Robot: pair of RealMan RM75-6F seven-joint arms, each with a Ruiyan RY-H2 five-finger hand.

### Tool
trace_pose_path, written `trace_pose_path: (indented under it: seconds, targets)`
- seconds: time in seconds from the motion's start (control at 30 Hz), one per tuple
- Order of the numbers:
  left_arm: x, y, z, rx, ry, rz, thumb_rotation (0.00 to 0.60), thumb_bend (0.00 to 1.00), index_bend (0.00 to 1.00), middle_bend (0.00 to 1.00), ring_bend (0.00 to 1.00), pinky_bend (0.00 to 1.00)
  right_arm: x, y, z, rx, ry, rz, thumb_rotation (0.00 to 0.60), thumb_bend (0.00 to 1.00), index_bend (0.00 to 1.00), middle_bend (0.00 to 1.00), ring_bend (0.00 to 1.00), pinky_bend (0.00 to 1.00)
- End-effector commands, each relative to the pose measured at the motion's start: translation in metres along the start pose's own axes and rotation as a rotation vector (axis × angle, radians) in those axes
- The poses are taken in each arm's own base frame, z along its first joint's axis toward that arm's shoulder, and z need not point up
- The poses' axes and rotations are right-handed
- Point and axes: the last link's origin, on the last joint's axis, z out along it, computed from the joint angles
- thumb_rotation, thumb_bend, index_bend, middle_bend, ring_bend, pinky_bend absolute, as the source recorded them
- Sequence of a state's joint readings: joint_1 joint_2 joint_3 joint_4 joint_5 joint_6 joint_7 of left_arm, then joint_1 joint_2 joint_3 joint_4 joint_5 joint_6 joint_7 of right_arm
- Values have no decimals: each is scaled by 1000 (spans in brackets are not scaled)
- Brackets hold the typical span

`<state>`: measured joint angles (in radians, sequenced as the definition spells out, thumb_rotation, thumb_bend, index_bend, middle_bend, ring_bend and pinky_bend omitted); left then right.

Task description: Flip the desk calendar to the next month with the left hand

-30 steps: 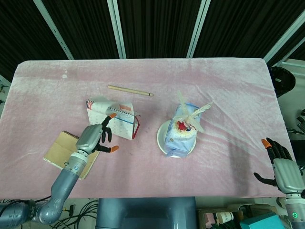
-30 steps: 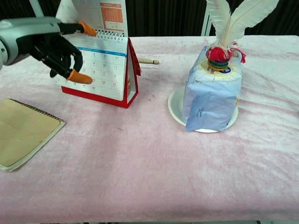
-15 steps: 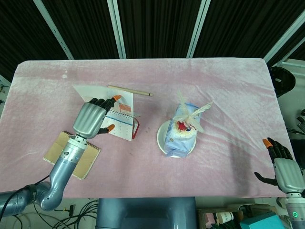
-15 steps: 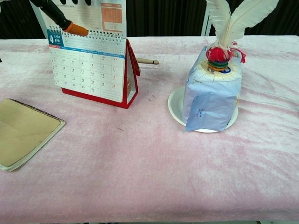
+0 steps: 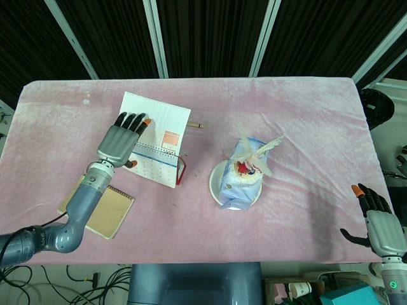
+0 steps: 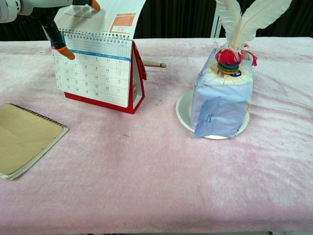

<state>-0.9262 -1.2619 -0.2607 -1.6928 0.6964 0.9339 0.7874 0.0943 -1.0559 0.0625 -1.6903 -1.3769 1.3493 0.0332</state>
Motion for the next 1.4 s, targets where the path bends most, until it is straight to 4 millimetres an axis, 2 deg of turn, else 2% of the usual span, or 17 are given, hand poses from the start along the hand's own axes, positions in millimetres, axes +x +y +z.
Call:
trace_pose_path:
  seconds: [0.03,0.1,0.23,0.4,0.47,0.63,0.8,0.87,0.97,1.2,1.4]
  targets:
    - [2,-11,8,32,-125,62,600,0,0,0,3,50,0,0,0,1,-1,0,600,144,0,0,0,70]
    - [0,-14,7,48,-168,72,600,0,0,16,15,71,-1,-1,0,4,-2,0,600,145,0,0,0,70]
    - [0,-20,5,82,-236,69,600,0,0,83,99,173,0,-1,-1,5,0,1,600,146,0,0,0,70]
    - [6,-25,4,110,-256,55,600,0,0,106,158,252,0,-1,-1,7,2,-1,600,149,0,0,0,70]
    - [8,-26,3,118,-262,41,600,0,0,103,144,227,0,-1,-1,8,4,-1,600,150,0,0,0,70]
    - [21,-26,3,120,-179,-22,600,0,0,17,15,57,0,-1,-1,11,6,-6,600,150,0,0,0,70]
    - [37,-28,-8,89,12,-74,600,0,0,0,0,46,-1,-2,-2,14,9,-9,600,150,0,0,0,70]
    - [39,-32,-23,75,99,-75,600,0,0,0,0,37,0,-2,-2,17,13,-11,600,150,0,0,0,70]
    - [30,-43,-55,60,191,-36,600,0,0,0,0,22,0,-2,-2,21,20,-15,600,148,0,0,0,69]
    - [-19,-76,-139,108,233,-30,600,0,0,0,0,0,1,-4,-2,32,42,-33,600,146,0,0,0,70]
    - [-60,-106,-203,249,202,-71,600,0,0,0,0,0,0,-4,-3,33,55,-38,600,146,0,0,0,70]
